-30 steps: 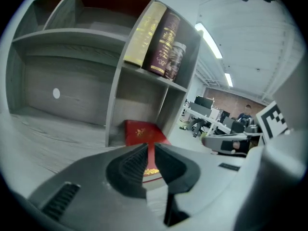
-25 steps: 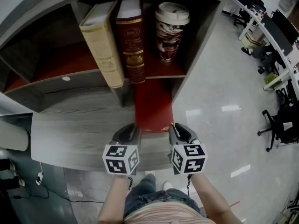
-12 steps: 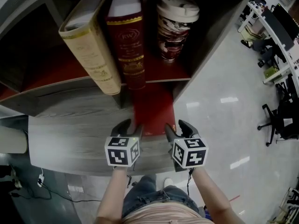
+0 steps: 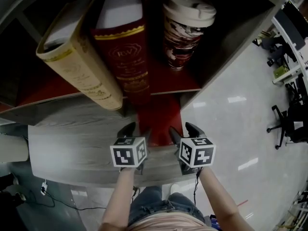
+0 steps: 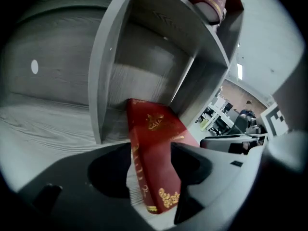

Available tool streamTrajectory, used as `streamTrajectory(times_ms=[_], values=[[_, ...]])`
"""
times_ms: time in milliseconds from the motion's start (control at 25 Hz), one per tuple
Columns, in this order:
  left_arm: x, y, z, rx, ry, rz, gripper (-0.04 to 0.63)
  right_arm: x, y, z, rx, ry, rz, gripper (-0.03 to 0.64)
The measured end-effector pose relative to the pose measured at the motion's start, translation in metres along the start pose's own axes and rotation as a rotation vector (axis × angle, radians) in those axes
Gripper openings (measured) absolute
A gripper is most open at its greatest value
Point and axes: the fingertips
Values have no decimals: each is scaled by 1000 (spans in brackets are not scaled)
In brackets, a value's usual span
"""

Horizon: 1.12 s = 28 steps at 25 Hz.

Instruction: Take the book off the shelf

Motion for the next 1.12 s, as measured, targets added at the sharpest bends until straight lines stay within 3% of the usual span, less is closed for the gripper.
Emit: streamTrajectory(times_ms=[1120], values=[[-48,0,-11,163,15,-97,267,-54,2,10,-47,-72,-161,269]])
Point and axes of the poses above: the fingertips, and each gripper's own axes: x backward along the fingers, z to its right, y out of its underside, and after that the axes turned 4 degrees about z, right-handed
